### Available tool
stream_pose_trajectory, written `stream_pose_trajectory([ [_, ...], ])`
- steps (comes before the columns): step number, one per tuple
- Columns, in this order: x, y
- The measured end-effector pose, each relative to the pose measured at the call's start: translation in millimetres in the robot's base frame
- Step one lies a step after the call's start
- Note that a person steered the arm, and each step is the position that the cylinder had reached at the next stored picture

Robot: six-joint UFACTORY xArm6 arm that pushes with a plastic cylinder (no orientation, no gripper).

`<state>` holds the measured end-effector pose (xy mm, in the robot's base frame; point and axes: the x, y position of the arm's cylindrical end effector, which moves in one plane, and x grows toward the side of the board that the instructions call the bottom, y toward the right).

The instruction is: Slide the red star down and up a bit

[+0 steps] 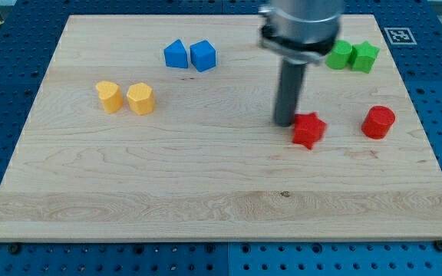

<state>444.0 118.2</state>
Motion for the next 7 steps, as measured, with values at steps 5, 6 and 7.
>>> stream_pose_trajectory([
  [5,121,-10],
  [6,89,36],
  [7,48,60],
])
